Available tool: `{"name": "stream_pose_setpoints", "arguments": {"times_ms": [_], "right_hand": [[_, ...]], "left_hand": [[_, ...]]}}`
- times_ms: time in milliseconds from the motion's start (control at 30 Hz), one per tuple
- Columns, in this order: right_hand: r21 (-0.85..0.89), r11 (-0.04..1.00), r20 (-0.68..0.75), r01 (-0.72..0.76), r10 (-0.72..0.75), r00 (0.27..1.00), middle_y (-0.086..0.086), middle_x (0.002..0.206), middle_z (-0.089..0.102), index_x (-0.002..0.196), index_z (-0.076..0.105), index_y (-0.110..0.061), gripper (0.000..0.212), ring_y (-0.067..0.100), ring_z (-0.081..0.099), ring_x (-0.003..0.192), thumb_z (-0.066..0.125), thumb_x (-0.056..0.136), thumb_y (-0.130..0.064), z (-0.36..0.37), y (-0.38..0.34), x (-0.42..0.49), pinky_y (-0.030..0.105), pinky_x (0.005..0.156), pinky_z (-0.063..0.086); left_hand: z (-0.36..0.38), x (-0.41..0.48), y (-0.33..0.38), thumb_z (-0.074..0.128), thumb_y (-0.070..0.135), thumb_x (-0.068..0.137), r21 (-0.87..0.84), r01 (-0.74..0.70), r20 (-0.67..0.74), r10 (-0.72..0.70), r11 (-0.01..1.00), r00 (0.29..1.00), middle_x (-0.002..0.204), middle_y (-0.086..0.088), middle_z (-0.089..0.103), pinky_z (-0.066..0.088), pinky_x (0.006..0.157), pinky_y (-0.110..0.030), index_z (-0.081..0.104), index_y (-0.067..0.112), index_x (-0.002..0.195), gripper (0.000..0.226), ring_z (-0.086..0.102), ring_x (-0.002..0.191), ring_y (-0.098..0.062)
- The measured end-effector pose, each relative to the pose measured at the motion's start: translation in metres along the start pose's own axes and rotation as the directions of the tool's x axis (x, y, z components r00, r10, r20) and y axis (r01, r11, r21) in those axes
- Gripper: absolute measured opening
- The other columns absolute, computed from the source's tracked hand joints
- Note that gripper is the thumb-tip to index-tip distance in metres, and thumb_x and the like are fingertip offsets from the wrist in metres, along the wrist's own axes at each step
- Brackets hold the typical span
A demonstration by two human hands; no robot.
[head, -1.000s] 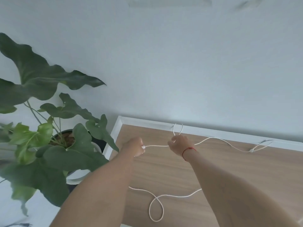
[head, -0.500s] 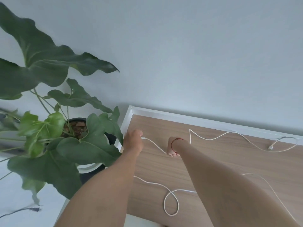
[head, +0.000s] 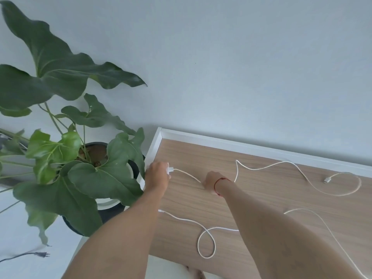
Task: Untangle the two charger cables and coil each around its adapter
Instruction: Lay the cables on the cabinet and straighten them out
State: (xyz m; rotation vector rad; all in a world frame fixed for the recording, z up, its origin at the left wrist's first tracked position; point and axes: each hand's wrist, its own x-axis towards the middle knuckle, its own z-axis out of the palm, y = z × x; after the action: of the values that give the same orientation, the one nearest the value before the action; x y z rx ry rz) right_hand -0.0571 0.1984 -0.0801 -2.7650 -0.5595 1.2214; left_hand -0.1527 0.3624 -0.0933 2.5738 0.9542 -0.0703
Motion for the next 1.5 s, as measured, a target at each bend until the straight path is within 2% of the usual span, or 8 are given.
{"name": "stream_pose_setpoints", "arguments": {"times_ms": [167, 333, 500, 700, 933, 1133, 1333, 1500], "right_hand": [[-0.027, 0.999, 0.013, 0.042, -0.042, 0.999, 0.013, 0.095, 0.06, 0.106, 0.061, -0.004, 0.026, 0.029, 0.057, 0.083, 0.042, 0.091, -0.016, -0.012, 0.008, -0.006, 0.03, 0.07, 0.044], [0.071, 0.986, -0.042, 0.153, -0.151, 0.988, 0.011, 0.11, 0.065, 0.109, 0.067, -0.007, 0.034, 0.03, 0.062, 0.103, 0.038, 0.096, -0.019, -0.019, 0.015, -0.012, 0.034, 0.083, 0.049], [0.077, 0.98, -0.053, 0.183, -0.179, 0.982, 0.009, 0.11, 0.066, 0.104, 0.069, -0.007, 0.034, 0.029, 0.063, 0.103, 0.043, 0.094, -0.027, -0.026, 0.031, -0.023, 0.035, 0.086, 0.051], [-0.004, 1.0, -0.197, 0.027, -0.027, 0.98, 0.006, 0.106, 0.067, 0.1, 0.071, -0.011, 0.041, 0.027, 0.063, 0.098, 0.05, 0.09, -0.045, -0.058, 0.101, -0.045, 0.033, 0.086, 0.048], [0.077, 0.996, -0.256, 0.052, -0.03, 0.966, 0.01, 0.099, 0.067, 0.094, 0.068, -0.007, 0.042, 0.028, 0.062, 0.092, 0.04, 0.097, -0.038, -0.057, 0.114, -0.046, 0.034, 0.083, 0.047], [0.118, 0.987, -0.312, 0.104, -0.063, 0.948, 0.011, 0.107, 0.064, 0.097, 0.063, -0.01, 0.037, 0.032, 0.059, 0.1, 0.035, 0.099, -0.034, -0.055, 0.127, -0.045, 0.036, 0.08, 0.04], [0.194, 0.973, -0.229, 0.125, -0.079, 0.97, 0.011, 0.096, 0.062, 0.091, 0.065, -0.006, 0.037, 0.03, 0.06, 0.089, 0.042, 0.096, -0.034, -0.069, 0.176, -0.048, 0.03, 0.073, 0.044], [0.248, 0.968, -0.205, 0.036, 0.016, 0.979, 0.016, 0.107, 0.064, 0.105, 0.067, 0.0, 0.039, 0.028, 0.059, 0.091, 0.041, 0.097, -0.027, -0.09, 0.259, -0.06, 0.027, 0.072, 0.042]], "left_hand": [[0.0, 0.002, 0.021, 0.056, -0.011, 0.078, 0.053, -0.037, 0.024, 0.036, 0.998, 0.999, 0.086, -0.003, 0.049, 0.036, 0.066, -0.031, 0.046, 0.024, 0.076, 0.036, 0.041, 0.077, -0.021], [0.009, -0.01, 0.063, 0.057, 0.001, 0.089, -0.025, -0.242, 0.228, 0.241, 0.97, 0.943, 0.136, -0.004, 0.052, 0.043, 0.101, -0.037, 0.057, 0.019, 0.132, 0.046, 0.051, 0.123, -0.027], [0.02, -0.014, 0.073, 0.063, 0.009, 0.088, -0.042, -0.232, 0.327, 0.233, 0.972, 0.916, 0.094, -0.007, 0.07, 0.053, 0.084, -0.035, 0.074, 0.003, 0.095, 0.014, 0.067, 0.096, -0.029], [0.012, -0.01, 0.074, 0.06, 0.009, 0.089, 0.181, -0.146, 0.27, 0.094, 0.973, 0.958, 0.095, -0.006, 0.07, 0.043, 0.065, -0.029, 0.073, 0.013, 0.092, 0.014, 0.062, 0.082, -0.024], [0.025, -0.024, 0.147, 0.059, 0.025, 0.092, -0.033, -0.333, 0.442, 0.312, 0.942, 0.841, 0.129, 0.002, 0.058, 0.044, 0.1, -0.033, 0.064, 0.02, 0.122, 0.031, 0.054, 0.121, -0.022], [0.031, -0.038, 0.188, 0.049, 0.011, 0.09, -0.134, -0.311, 0.496, 0.335, 0.941, 0.801, 0.057, 0.002, 0.039, 0.027, 0.056, -0.026, 0.036, 0.013, 0.051, 0.041, 0.039, 0.059, -0.02], [0.032, -0.031, 0.194, 0.052, 0.007, 0.093, 0.034, -0.278, 0.488, 0.227, 0.96, 0.843, 0.085, -0.021, 0.068, 0.047, 0.073, -0.033, 0.071, 0.001, 0.091, 0.02, 0.065, 0.083, -0.036], [0.037, -0.032, 0.212, 0.055, 0.01, 0.092, 0.372, -0.221, 0.385, 0.066, 0.902, 0.92, 0.111, -0.007, 0.069, 0.048, 0.089, -0.032, 0.07, 0.016, 0.108, 0.023, 0.064, 0.106, -0.027]]}}
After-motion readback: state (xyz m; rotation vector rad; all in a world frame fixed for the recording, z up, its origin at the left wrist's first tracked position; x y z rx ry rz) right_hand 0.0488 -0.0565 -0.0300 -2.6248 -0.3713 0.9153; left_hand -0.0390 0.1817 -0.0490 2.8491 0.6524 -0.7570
